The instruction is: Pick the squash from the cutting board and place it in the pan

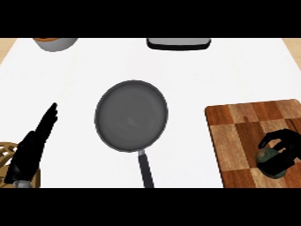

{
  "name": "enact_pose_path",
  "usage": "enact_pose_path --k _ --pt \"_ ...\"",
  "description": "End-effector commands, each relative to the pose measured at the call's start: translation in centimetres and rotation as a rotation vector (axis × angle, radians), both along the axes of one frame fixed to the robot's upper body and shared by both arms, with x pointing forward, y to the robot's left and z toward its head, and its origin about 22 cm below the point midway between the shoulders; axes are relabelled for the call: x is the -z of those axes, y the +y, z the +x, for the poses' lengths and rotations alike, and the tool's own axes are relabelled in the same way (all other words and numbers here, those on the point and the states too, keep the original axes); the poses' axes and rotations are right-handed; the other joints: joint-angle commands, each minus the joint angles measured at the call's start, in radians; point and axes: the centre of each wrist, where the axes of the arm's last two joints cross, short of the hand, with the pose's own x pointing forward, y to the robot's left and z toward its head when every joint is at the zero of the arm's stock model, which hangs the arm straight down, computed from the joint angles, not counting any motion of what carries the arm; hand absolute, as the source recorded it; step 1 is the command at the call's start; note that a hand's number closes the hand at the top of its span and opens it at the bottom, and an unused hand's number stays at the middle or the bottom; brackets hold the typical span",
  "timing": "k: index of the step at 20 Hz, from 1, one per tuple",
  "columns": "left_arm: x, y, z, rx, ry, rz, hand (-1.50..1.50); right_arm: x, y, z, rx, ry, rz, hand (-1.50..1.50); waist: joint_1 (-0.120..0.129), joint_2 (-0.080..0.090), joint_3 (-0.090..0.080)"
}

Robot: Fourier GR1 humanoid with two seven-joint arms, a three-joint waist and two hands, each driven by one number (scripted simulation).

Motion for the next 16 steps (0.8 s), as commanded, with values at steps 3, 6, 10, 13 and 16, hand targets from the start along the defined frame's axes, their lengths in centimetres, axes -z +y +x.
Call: enact_pose_path --k 3,6,10,13,16 --pt "0.0 0.8 0.9 -0.003 0.009 -0.013 0.00 1.5 -0.8 -0.5 -0.001 0.004 0.098 1.50 0.003 0.007 0.012" --pt "0.3 -2.2 1.7 -0.002 0.003 -0.007 0.00 0.9 2.7 0.4 -0.105 -0.036 0.052 1.50 0.006 0.008 0.012" --pt "0.4 -1.5 1.1 0.065 -0.010 -0.007 0.00 -3.6 4.6 3.9 -0.469 -0.148 -0.070 1.50 0.067 0.018 0.014" --pt "0.5 -1.6 1.2 0.063 -0.014 -0.015 0.00 -4.9 5.6 5.5 -0.610 -0.282 -0.144 1.50 0.065 0.019 0.015" --pt "0.9 -1.3 0.7 0.039 0.005 -0.023 0.00 -5.2 5.2 6.6 -0.619 -0.506 -0.206 1.50 0.054 0.017 0.015"
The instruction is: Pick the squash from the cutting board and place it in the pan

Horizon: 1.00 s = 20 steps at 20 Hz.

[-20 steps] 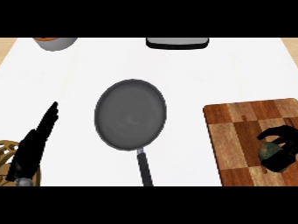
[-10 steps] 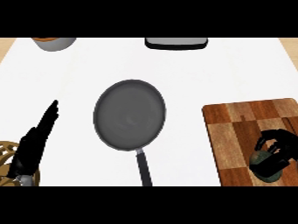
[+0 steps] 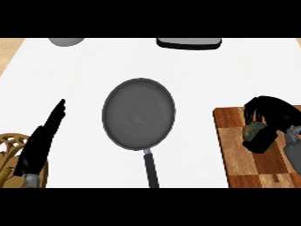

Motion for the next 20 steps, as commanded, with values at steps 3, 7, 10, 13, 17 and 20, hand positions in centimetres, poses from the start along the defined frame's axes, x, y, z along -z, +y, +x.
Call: enact_pose_path --k 3,7,10,13,17,20 --pt "-0.2 -0.6 0.2 -0.003 -0.003 -0.010 0.00 -4.5 1.4 2.3 -0.205 -0.476 0.049 1.50 -0.016 -0.002 0.003" --pt "-0.2 0.9 -0.9 -0.008 0.005 0.015 0.00 -5.5 3.7 2.7 -0.322 -0.717 0.155 1.50 -0.016 -0.005 0.002" --pt "0.1 1.1 -1.9 -0.006 0.000 0.007 0.00 -6.0 7.4 4.9 -0.379 -0.766 0.191 1.50 -0.008 -0.004 0.000" --pt "1.2 0.2 -1.0 -0.028 -0.001 0.004 0.00 -8.1 10.7 6.1 -0.403 -0.776 0.288 1.50 -0.029 -0.006 -0.001" --pt "0.3 -0.3 0.6 -0.011 0.001 0.009 0.00 -6.3 15.3 6.8 -0.448 -0.704 0.423 1.50 -0.036 -0.005 -0.001" --pt "-0.1 0.8 -0.2 -0.017 0.021 -0.003 0.00 -7.2 18.9 6.9 -0.458 -0.647 0.451 1.50 -0.037 -0.008 -0.001"
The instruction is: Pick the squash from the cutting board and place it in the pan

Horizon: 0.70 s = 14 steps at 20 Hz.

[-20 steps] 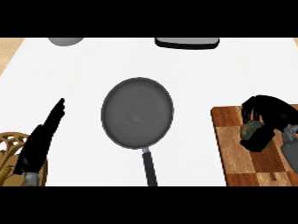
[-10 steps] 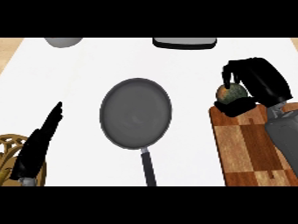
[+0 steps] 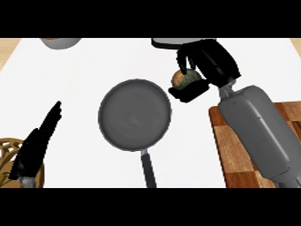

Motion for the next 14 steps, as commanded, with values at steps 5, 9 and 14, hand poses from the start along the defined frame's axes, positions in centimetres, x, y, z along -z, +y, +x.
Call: enact_pose_path --k 5,9,14 --pt "-0.9 -0.8 0.0 0.022 -0.003 -0.009 0.00 2.1 9.0 1.3 -0.061 0.153 0.083 1.50 0.014 0.003 0.000" --pt "0.5 -1.0 0.9 0.027 0.006 -0.010 0.00 4.5 10.9 1.2 -0.075 0.200 0.046 1.50 0.035 0.010 -0.001" --pt "-0.6 -1.3 2.1 0.060 -0.016 -0.008 0.00 7.5 12.0 0.5 -0.053 0.234 -0.063 1.50 0.069 0.016 -0.001"
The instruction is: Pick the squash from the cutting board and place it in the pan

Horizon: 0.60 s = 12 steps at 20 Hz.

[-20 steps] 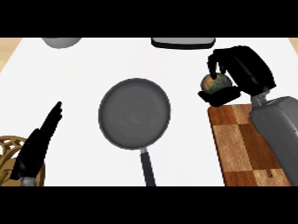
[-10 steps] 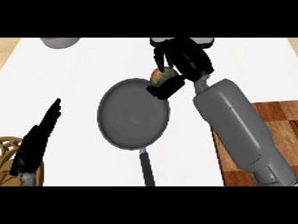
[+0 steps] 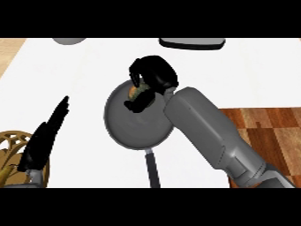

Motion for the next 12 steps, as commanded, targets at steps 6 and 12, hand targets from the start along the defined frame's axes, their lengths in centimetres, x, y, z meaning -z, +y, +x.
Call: enact_pose_path --k 6,12 --pt "-0.3 -1.1 0.6 0.070 -0.010 0.013 0.00 4.4 -0.1 -0.6 0.007 0.274 -0.080 1.50 0.070 0.018 0.000" --pt "-0.3 -1.7 1.1 0.082 -0.030 0.008 0.00 6.2 -1.6 -0.8 0.092 0.506 0.152 -1.50 0.088 0.024 0.001"
